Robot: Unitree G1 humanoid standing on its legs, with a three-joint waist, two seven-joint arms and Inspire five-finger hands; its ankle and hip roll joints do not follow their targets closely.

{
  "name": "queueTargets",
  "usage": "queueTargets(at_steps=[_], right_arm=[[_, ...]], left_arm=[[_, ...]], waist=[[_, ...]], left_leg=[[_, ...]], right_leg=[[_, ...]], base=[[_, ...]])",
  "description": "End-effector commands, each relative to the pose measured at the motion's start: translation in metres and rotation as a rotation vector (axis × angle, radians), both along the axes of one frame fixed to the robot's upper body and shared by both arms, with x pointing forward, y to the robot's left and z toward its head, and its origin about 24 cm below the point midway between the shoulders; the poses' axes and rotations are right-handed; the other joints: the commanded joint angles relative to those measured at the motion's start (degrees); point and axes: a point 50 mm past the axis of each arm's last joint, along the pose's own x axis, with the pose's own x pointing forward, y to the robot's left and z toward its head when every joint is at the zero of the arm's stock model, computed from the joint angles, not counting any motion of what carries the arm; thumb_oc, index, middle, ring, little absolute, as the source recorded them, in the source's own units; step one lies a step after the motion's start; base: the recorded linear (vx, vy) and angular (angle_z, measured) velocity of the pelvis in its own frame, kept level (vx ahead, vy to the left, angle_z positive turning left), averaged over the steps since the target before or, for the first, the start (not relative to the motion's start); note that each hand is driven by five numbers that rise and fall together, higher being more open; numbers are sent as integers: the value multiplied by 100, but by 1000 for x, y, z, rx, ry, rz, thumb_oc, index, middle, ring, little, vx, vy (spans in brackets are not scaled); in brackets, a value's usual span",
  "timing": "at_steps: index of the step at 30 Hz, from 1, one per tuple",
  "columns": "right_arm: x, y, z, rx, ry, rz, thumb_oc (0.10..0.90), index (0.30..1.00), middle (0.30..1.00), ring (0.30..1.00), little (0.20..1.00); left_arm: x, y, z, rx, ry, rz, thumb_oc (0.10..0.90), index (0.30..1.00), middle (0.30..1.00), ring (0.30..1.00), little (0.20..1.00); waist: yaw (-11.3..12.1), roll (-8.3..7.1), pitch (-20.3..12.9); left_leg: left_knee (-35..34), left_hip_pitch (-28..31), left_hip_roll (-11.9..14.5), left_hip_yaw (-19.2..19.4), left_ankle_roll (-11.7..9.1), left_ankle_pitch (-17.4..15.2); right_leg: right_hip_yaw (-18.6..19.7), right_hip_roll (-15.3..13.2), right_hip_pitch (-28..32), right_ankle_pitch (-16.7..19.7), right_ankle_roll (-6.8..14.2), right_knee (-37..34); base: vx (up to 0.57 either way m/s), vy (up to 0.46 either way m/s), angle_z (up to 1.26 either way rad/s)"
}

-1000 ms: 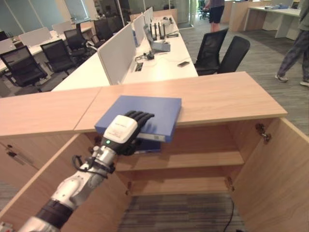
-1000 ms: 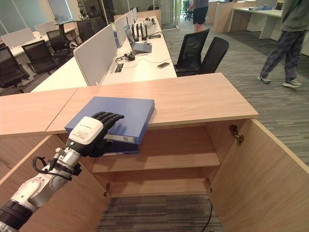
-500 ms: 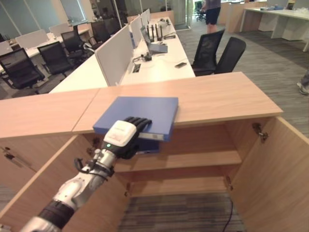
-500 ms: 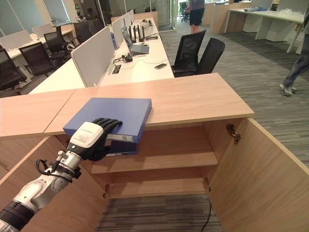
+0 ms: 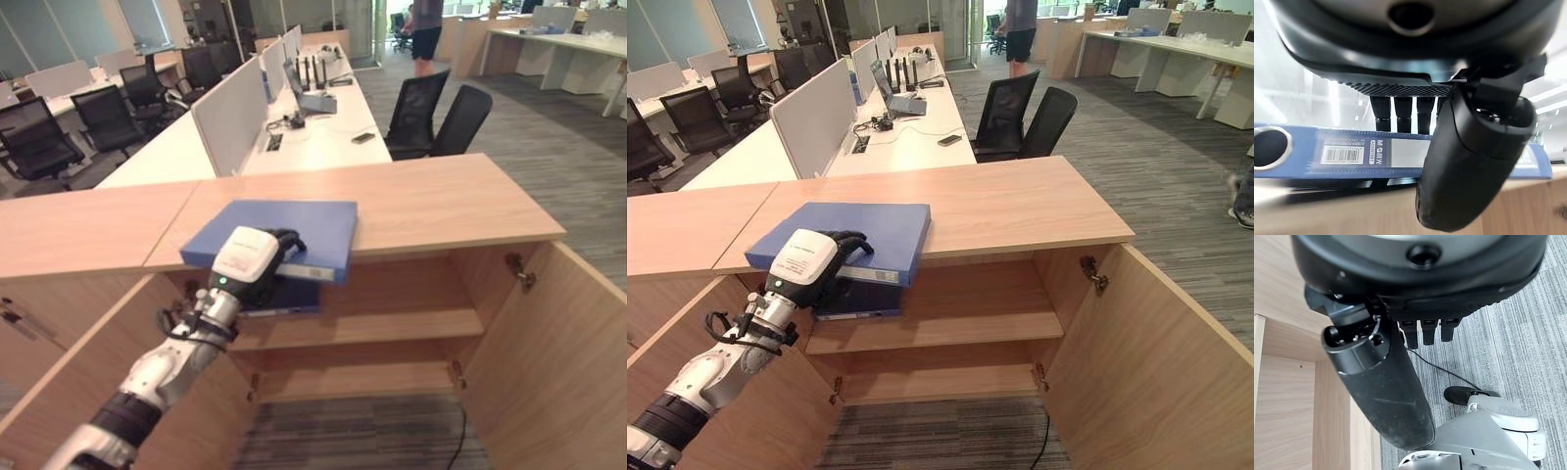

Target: Put the empty folder in the office cabinet

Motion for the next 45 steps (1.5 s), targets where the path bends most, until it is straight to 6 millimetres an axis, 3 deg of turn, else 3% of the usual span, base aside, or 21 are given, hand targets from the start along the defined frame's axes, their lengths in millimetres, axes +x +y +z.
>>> queueTargets(at_steps=[1, 4, 9, 16, 19, 22, 27, 32, 37, 42, 45], right_arm=[[25, -3, 4, -19, -82, -29, 800, 900, 900, 900, 900], [26, -1, 4, -14, -87, -31, 800, 900, 900, 900, 900], [32, 3, 4, 2, -104, -21, 800, 900, 900, 900, 900], [43, 11, 5, 30, -137, -5, 800, 900, 900, 900, 900], [48, 11, 6, 33, -148, 9, 800, 900, 900, 900, 900], [58, 13, 9, 47, -181, 36, 800, 900, 900, 900, 900], [66, 14, 11, 67, -204, 60, 800, 900, 900, 900, 900], [67, 14, 12, 84, -193, 91, 800, 900, 900, 900, 900], [69, 13, 11, 102, -176, 109, 800, 900, 900, 900, 900], [73, 16, 11, 110, -170, 151, 800, 900, 900, 900, 900], [77, 17, 11, 108, -173, 160, 800, 900, 900, 900, 900]], left_arm=[[22, 5, 43, -33, -125, 25, 400, 300, 300, 300, 300], [19, 5, 49, -72, -150, 19, 400, 300, 300, 300, 300], [10, 8, 75, -188, -261, 9, 400, 300, 300, 300, 300], [-13, 24, 119, -479, -467, -13, 400, 300, 300, 300, 300], [-19, 29, 127, -564, -502, -23, 400, 300, 300, 300, 300], [-33, 36, 143, -774, -560, -110, 400, 300, 300, 300, 300], [-49, 44, 158, -966, -537, -272, 400, 300, 300, 300, 300], [-70, 51, 166, -1163, -369, -527, 400, 300, 300, 300, 300], [-75, 32, 151, -1310, 75, -838, 400, 300, 300, 300, 300], [-80, 22, 147, -1297, 287, -940, 400, 300, 300, 300, 300], [-79, 7, 135, -1312, 454, -961, 400, 300, 300, 300, 300]], waist=[[26, -169, 214], [49, -187, 211], [128, -234, 190], [232, -254, 174], [237, -245, 155], [295, -231, 161], [364, -186, 133], [475, -142, 81], [517, -105, 103], [551, -94, 99], [549, -100, 132]], left_leg=[[-14, 188, -47, 71, -86, -427], [-14, 182, -54, 65, -83, -431], [-14, 170, -71, 53, -78, -430], [-14, 58, -89, 37, -81, -308], [-14, 67, -90, 30, -93, -369], [-14, 3, -105, 34, -90, -274], [-14, -46, -122, 38, -101, -251], [-14, -42, -136, 11, -119, -313], [-14, -22, -128, -17, -105, -314], [-14, -43, -128, -15, -100, -302], [-14, -49, -134, -18, -86, -302]], right_leg=[[35, -145, 139, -1032, 216, 503], [31, -148, 141, -1026, 216, 503], [13, -156, 154, -1008, 214, 476], [-25, -161, 103, -860, 201, 362], [-29, -158, 143, -883, 213, 286], [-57, -171, 127, -768, 209, 224], [-79, -190, 135, -696, 231, 118], [-127, -201, 203, -739, 253, 61], [-136, -198, 243, -747, 234, 58], [-107, -179, 218, -727, 240, 51], [-106, -186, 223, -722, 245, 60]], base=[[0, 0, 0], [-10, 2, 0], [-21, 2, 0], [-39, -3, 0], [-11, -3, 0], [-50, -4, 1], [-22, -3, 3], [-9, 0, 5], [-23, 7, 9], [-4, 1, 1], [0, 0, 0]])
